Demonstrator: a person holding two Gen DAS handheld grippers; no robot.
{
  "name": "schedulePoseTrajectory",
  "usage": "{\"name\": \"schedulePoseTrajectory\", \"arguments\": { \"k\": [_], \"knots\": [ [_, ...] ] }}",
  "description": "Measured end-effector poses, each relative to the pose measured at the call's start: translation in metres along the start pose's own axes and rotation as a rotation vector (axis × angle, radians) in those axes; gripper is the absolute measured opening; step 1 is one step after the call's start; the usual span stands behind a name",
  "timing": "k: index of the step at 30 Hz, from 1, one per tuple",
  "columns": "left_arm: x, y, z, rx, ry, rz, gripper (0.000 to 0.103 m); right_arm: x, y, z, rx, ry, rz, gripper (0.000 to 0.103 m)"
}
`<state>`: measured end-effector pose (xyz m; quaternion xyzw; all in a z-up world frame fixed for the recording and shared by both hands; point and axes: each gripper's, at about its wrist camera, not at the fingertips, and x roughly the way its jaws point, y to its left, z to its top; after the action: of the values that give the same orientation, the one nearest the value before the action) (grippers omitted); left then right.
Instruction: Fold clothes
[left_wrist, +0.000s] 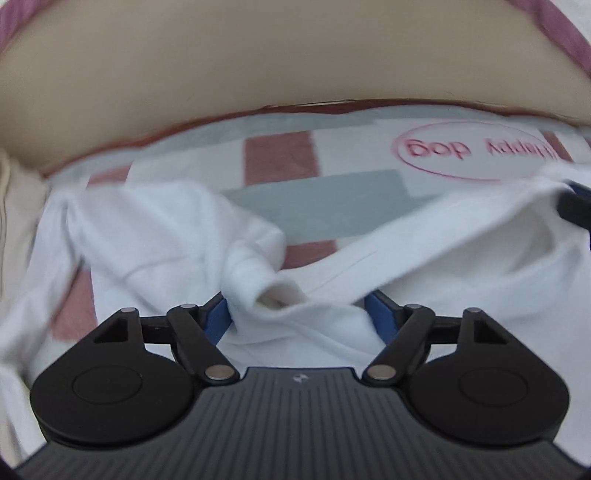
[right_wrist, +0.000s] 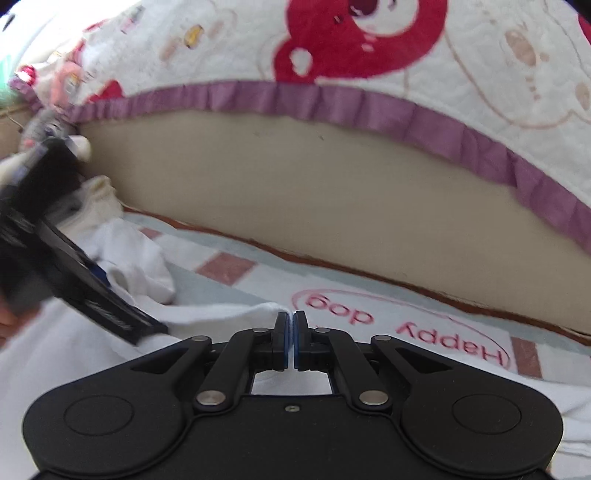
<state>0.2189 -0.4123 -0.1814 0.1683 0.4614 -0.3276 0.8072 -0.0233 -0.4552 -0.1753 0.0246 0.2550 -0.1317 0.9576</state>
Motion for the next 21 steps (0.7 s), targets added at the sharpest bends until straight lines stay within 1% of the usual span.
{"name": "schedulePoseTrajectory", "arguments": {
  "k": [1, 2, 3, 4, 5, 6, 7, 9, 10, 12, 13, 14, 15, 16, 17, 18, 19, 20, 21],
  "knots": [
    [-0.001, 0.009, -0.002, -0.055, -0.008, -0.014, 0.063, -0.003, 0.001, 0.001, -0.015, 0.009, 0.055, 0.003],
    [-0.003, 0.016, -0.004, -0.103, -0.008, -0.015, 0.049, -0.004, 0.005, 0.001, -0.043, 0.047, 0.135, 0.003],
    [-0.005, 0.023, -0.006, -0.143, -0.008, -0.017, 0.036, -0.004, 0.010, 0.001, -0.088, 0.101, 0.192, 0.002],
    [-0.010, 0.027, -0.010, -0.163, -0.011, -0.021, 0.030, -0.004, 0.017, -0.002, -0.145, 0.136, 0.196, 0.002],
    [-0.015, 0.029, -0.015, -0.170, -0.019, -0.023, 0.024, -0.003, 0.023, -0.005, -0.197, 0.163, 0.183, 0.002],
    [-0.020, 0.031, -0.021, -0.177, -0.027, -0.026, 0.023, 0.000, 0.025, -0.009, -0.218, 0.190, 0.173, 0.002],
    [-0.024, 0.032, -0.026, -0.174, -0.033, -0.022, 0.023, 0.004, 0.024, -0.011, -0.208, 0.210, 0.163, 0.002],
    [-0.026, 0.028, -0.035, -0.135, -0.034, 0.001, 0.023, 0.012, 0.018, -0.014, -0.165, 0.262, 0.156, 0.002],
    [-0.025, 0.026, -0.038, -0.115, -0.034, 0.008, 0.023, 0.016, 0.015, -0.015, -0.149, 0.280, 0.151, 0.004],
    [-0.022, 0.024, -0.040, -0.087, -0.033, 0.025, 0.027, 0.019, 0.010, -0.016, -0.123, 0.288, 0.149, 0.011],
    [-0.021, 0.025, -0.041, -0.080, -0.033, 0.032, 0.029, 0.019, 0.009, -0.017, -0.111, 0.287, 0.152, 0.019],
    [-0.020, 0.026, -0.038, -0.079, -0.037, 0.033, 0.037, 0.019, 0.008, -0.018, -0.101, 0.287, 0.150, 0.027],
    [-0.019, 0.027, -0.032, -0.073, -0.049, 0.031, 0.047, 0.020, 0.008, -0.020, -0.097, 0.287, 0.139, 0.039],
    [-0.019, 0.027, -0.025, -0.067, -0.061, 0.029, 0.049, 0.020, 0.009, -0.024, -0.100, 0.285, 0.121, 0.045],
    [-0.018, 0.028, -0.019, -0.061, -0.073, 0.027, 0.050, 0.020, 0.011, -0.028, -0.100, 0.282, 0.097, 0.045],
    [-0.017, 0.029, -0.013, -0.055, -0.085, 0.025, 0.044, 0.021, 0.011, -0.032, -0.092, 0.278, 0.071, 0.045],
    [-0.017, 0.030, -0.007, -0.050, -0.097, 0.023, 0.036, 0.024, 0.010, -0.033, -0.081, 0.278, 0.056, 0.029],
    [-0.016, 0.031, -0.001, -0.044, -0.109, 0.021, 0.015, 0.027, 0.005, -0.031, -0.065, 0.284, 0.061, 0.007],
    [-0.016, 0.032, 0.005, -0.038, -0.121, 0.019, 0.014, 0.030, -0.002, -0.024, -0.043, 0.277, 0.065, 0.002]
  ]
}}
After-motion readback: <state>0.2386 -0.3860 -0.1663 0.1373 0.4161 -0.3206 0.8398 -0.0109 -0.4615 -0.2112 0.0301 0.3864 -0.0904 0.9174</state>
